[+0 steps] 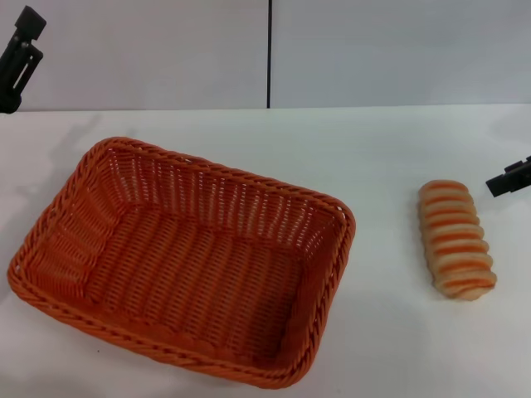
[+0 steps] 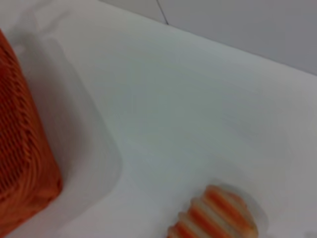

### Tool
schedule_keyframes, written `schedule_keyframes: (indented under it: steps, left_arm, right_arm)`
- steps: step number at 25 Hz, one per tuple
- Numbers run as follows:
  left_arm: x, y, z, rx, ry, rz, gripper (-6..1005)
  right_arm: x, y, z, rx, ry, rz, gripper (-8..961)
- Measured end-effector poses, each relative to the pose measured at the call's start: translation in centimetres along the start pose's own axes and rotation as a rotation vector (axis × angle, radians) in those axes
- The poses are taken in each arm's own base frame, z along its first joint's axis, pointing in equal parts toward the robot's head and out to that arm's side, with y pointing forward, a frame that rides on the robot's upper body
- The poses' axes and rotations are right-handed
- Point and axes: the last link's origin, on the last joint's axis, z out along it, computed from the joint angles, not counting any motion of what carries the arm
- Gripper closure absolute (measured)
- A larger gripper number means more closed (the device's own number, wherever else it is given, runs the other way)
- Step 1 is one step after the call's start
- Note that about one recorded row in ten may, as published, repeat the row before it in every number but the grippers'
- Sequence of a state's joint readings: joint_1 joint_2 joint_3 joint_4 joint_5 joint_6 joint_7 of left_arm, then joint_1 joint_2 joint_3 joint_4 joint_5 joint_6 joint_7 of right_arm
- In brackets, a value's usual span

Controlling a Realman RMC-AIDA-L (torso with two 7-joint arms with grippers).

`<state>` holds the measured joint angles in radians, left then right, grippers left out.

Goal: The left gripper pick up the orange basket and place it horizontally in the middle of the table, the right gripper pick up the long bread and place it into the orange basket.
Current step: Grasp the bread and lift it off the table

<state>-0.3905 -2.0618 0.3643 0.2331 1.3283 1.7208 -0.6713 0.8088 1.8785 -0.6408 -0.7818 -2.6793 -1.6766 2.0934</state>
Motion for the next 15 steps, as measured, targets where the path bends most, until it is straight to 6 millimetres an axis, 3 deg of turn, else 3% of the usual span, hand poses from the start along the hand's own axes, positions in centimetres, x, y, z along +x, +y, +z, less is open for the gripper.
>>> schedule_keyframes:
  steps: [9, 11, 15]
  left_arm:
    - [-0.2, 0.2, 1.1, -0.005, 0.013, -0.028, 358]
    - [-0.4, 0.4, 1.5, -0.006, 0.012, -0.038, 358]
    - [-0.4, 0.5, 1.6, -0.008, 0.013, -0.048, 359]
  right_arm:
    - [-0.4, -0.2, 3.4, 0.048, 0.049, 0.011, 448]
    - [-0.9, 0.1, 5.0, 0.061, 0.068, -0.014, 451]
    - [-1.3, 0.4, 5.6, 0.067, 0.068, -0.028, 458]
